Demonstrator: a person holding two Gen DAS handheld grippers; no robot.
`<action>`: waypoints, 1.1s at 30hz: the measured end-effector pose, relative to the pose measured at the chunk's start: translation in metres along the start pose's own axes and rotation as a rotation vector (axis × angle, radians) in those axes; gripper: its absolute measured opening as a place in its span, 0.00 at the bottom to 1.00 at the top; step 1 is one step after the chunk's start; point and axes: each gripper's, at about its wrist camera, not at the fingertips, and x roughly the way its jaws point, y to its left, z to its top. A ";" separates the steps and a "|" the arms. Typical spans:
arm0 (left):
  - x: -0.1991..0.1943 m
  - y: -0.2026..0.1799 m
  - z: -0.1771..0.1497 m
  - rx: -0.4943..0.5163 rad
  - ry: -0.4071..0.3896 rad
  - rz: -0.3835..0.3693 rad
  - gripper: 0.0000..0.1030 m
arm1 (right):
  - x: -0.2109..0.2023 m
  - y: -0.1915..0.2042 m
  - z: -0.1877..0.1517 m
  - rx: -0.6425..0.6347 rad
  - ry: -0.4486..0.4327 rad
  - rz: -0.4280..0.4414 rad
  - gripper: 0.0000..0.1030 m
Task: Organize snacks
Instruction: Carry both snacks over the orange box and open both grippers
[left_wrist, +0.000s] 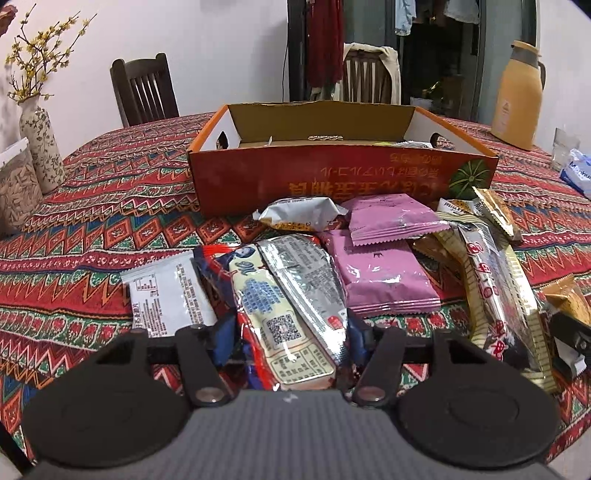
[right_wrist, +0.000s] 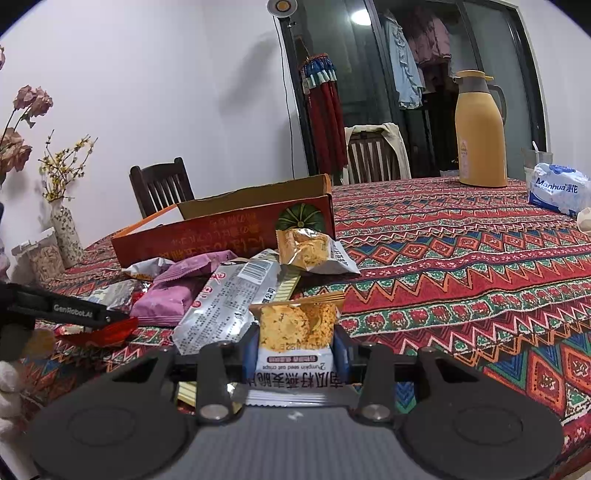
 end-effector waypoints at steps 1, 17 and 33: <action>-0.001 0.002 -0.001 -0.004 -0.003 -0.005 0.58 | 0.000 0.000 0.000 -0.001 0.000 -0.001 0.38; -0.047 0.022 0.003 -0.028 -0.175 -0.080 0.57 | -0.007 0.015 0.011 -0.039 -0.042 -0.009 0.38; -0.045 0.005 0.080 -0.012 -0.345 -0.137 0.57 | 0.023 0.046 0.084 -0.117 -0.186 0.013 0.38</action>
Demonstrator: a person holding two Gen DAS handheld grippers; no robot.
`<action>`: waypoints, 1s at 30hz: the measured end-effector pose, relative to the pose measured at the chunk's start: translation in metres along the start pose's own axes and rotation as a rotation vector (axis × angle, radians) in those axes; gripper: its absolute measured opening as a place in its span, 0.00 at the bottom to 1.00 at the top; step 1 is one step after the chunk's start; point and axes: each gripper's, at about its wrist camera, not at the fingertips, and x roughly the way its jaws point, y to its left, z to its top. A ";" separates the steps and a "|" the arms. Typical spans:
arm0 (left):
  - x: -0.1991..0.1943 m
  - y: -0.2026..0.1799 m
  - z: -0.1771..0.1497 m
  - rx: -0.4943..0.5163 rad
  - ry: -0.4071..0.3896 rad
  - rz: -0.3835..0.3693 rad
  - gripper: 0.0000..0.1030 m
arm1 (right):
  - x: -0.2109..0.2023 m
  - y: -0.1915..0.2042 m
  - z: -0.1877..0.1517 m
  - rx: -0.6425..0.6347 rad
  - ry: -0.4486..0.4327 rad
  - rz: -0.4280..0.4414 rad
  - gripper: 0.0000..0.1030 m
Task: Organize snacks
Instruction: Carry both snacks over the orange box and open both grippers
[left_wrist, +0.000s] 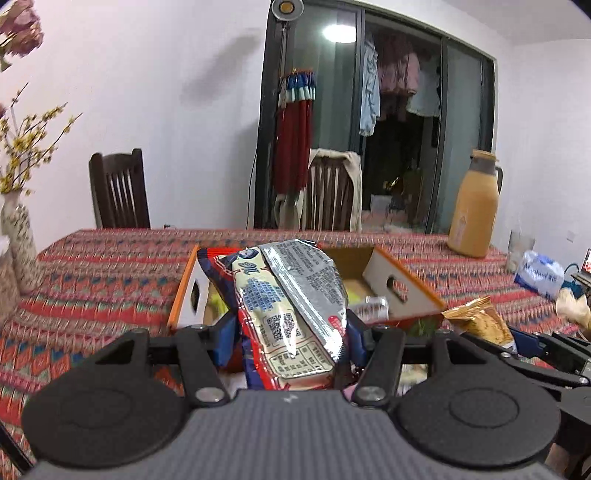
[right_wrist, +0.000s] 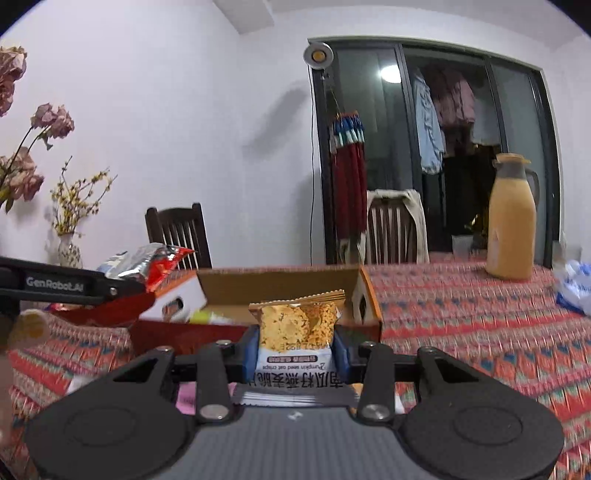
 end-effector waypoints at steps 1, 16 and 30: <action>0.004 0.000 0.005 -0.001 -0.006 0.000 0.57 | 0.006 0.000 0.006 -0.002 -0.008 -0.001 0.38; 0.100 0.016 0.063 -0.066 -0.036 0.085 0.57 | 0.125 -0.011 0.080 -0.015 -0.038 -0.036 0.38; 0.145 0.034 0.038 -0.070 0.056 0.099 0.57 | 0.185 -0.014 0.051 -0.020 0.092 -0.028 0.38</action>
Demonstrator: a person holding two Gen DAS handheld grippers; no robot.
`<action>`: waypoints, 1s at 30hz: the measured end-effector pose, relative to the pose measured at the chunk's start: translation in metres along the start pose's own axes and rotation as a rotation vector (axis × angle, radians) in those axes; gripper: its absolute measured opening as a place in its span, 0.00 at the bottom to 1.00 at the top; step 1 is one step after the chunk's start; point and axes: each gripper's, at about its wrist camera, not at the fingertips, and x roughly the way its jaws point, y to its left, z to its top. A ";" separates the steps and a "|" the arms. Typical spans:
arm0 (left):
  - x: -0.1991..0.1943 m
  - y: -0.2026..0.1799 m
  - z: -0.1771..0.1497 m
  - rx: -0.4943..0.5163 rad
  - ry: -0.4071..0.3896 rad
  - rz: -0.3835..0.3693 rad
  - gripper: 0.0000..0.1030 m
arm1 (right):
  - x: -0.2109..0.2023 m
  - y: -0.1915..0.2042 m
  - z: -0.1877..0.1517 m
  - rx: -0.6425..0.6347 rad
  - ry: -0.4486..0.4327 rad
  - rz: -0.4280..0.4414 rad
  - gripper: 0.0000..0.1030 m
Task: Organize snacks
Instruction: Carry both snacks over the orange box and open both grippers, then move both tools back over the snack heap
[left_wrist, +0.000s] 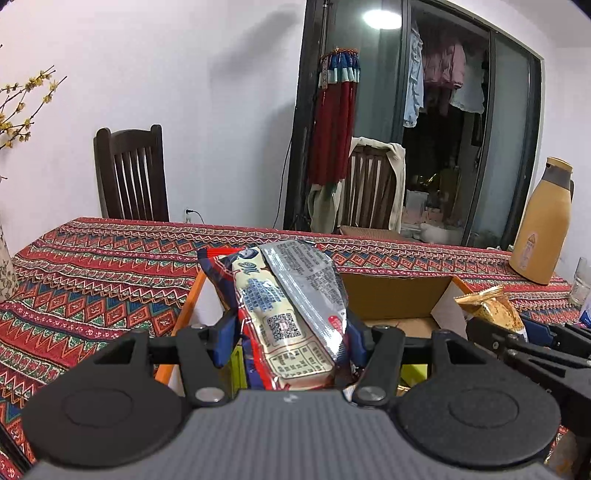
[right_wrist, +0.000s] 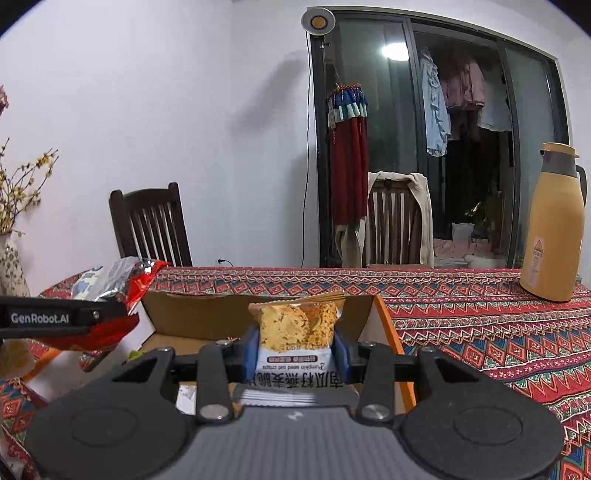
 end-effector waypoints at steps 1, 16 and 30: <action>0.000 0.000 -0.001 0.001 -0.003 0.002 0.57 | -0.001 0.001 -0.001 -0.002 0.001 0.001 0.38; -0.017 0.004 -0.001 -0.055 -0.085 0.063 1.00 | -0.007 -0.005 -0.005 0.030 -0.031 -0.056 1.00; -0.028 0.006 -0.001 -0.077 -0.098 0.048 1.00 | -0.015 -0.005 -0.004 0.040 -0.061 -0.062 1.00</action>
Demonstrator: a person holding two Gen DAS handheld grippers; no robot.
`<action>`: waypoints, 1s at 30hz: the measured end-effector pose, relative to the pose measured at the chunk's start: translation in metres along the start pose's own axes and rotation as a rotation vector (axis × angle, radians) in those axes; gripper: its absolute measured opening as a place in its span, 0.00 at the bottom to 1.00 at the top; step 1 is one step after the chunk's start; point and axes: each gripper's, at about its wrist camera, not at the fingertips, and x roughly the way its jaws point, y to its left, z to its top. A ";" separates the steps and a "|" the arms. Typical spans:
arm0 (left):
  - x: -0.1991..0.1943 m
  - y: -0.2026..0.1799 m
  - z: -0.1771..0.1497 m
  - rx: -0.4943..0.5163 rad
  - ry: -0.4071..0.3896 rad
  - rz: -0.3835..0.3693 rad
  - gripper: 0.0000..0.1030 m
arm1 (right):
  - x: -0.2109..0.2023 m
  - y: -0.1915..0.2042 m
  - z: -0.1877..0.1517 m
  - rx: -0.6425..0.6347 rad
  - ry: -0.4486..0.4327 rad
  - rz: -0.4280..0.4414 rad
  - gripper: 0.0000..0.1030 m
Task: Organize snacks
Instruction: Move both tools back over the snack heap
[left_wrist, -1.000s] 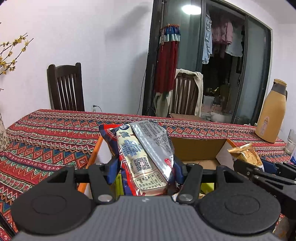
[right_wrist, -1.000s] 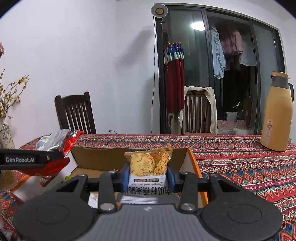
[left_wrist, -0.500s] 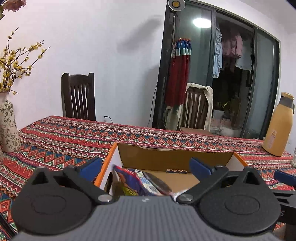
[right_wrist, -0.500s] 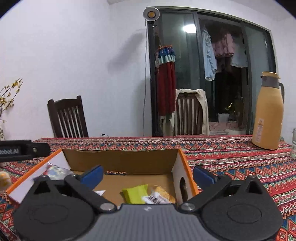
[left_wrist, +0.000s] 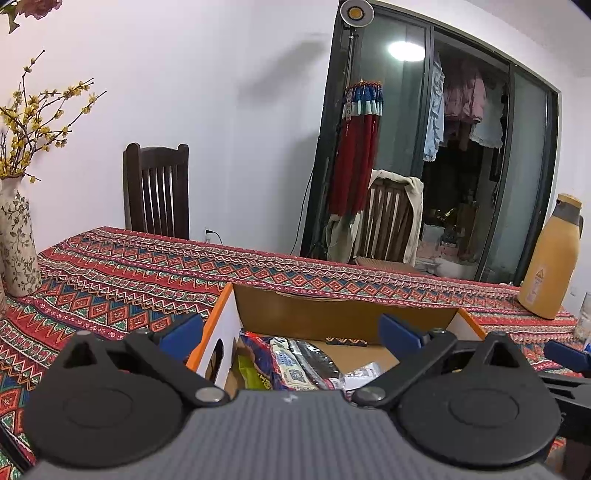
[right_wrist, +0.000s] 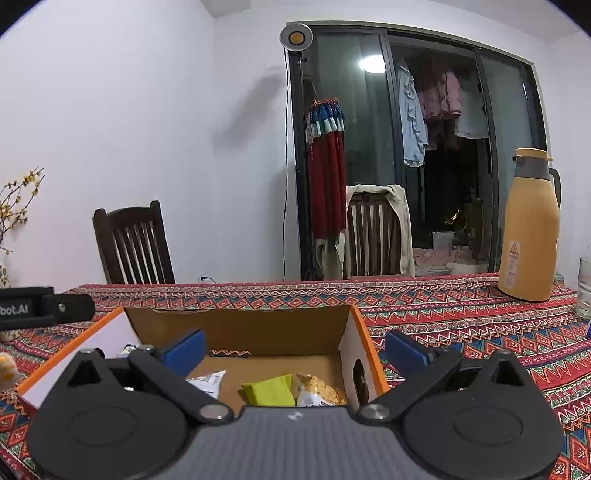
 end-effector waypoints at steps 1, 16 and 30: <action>-0.003 0.000 0.001 -0.003 -0.005 -0.004 1.00 | -0.001 0.000 0.001 0.003 -0.004 -0.002 1.00; -0.080 0.004 0.012 0.034 -0.064 -0.067 1.00 | -0.096 0.003 0.010 -0.028 -0.130 0.007 1.00; -0.100 0.046 -0.057 0.116 0.107 -0.032 1.00 | -0.149 0.014 -0.045 -0.060 -0.004 0.002 1.00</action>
